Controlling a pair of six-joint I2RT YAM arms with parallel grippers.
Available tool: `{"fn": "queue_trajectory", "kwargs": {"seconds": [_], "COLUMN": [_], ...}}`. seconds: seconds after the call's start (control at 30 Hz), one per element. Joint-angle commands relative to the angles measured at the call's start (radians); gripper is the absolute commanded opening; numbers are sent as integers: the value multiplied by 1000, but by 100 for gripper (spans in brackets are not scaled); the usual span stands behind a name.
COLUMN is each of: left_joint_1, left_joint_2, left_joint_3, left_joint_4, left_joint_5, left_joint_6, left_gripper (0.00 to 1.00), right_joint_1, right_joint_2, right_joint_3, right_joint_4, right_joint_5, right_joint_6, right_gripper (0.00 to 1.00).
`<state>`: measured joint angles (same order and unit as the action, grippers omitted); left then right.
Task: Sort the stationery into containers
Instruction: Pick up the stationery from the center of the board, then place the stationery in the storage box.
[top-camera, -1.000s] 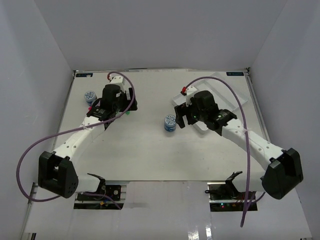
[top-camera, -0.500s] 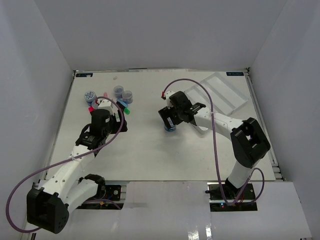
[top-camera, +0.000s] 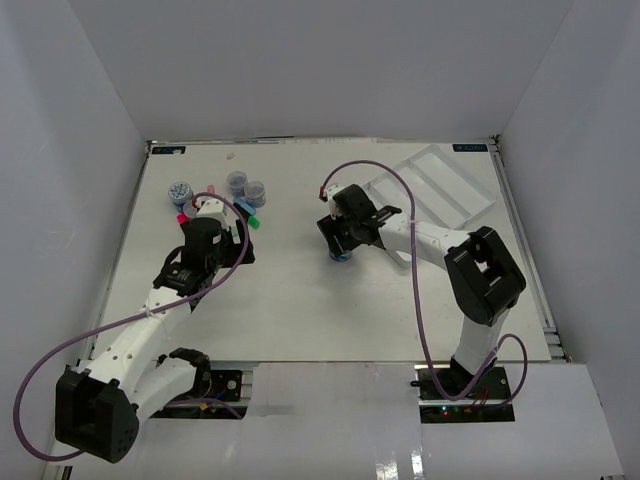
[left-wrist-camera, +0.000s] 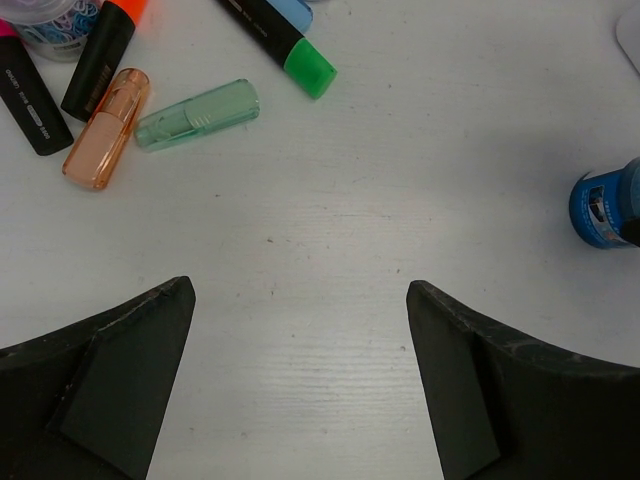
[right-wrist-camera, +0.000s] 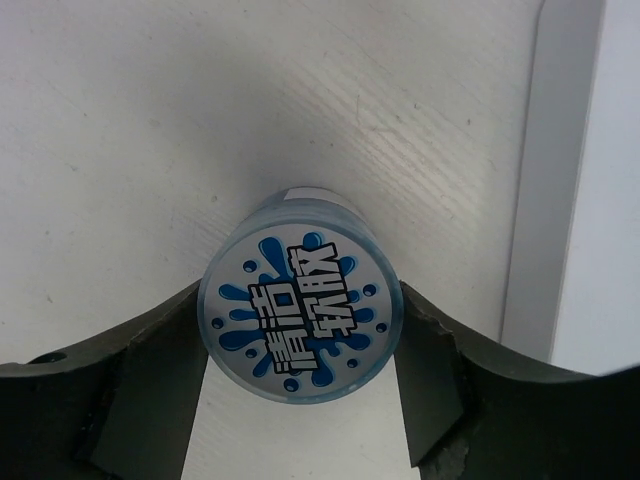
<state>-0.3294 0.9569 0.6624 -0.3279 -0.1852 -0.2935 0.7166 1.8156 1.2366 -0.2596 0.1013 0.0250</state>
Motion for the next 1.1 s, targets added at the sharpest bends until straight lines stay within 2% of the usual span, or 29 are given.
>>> {"fn": "queue_trajectory", "kwargs": {"seconds": [0.0, 0.13, 0.23, 0.37, 0.53, 0.63, 0.83, 1.07], "left_joint_1": [4, 4, 4, 4, 4, 4, 4, 4], "left_joint_2": [-6, -1, 3, 9, 2, 6, 32, 72], "left_joint_3": [2, 0, 2, 6, 5, 8, 9, 17], "left_joint_4": [23, 20, 18, 12, 10, 9, 10, 10], "left_joint_5": [-17, -14, -5, -5, -20, -20, -19, -17], "left_joint_6": [-1, 1, 1, 1, 2, 1, 4, 4], "left_gripper": [98, 98, 98, 98, 98, 98, 98, 98], "right_joint_1": [1, -15, -80, -254, -452, -526, -620, -671], "right_joint_2": [-28, -88, -95, -52, 39, 108, 269, 410], "right_joint_3": [58, 132, 260, 411, 552, 619, 727, 814], "right_joint_4": [13, -16, -79, -133, -161, -161, -156, -116], "right_joint_5": [15, 80, 124, 179, 147, 135, 121, 106], "right_joint_6": [4, -20, -62, -76, -51, -50, -39, -42], "right_gripper": [30, 26, 26, 26, 26, 24, 24, 24]}}
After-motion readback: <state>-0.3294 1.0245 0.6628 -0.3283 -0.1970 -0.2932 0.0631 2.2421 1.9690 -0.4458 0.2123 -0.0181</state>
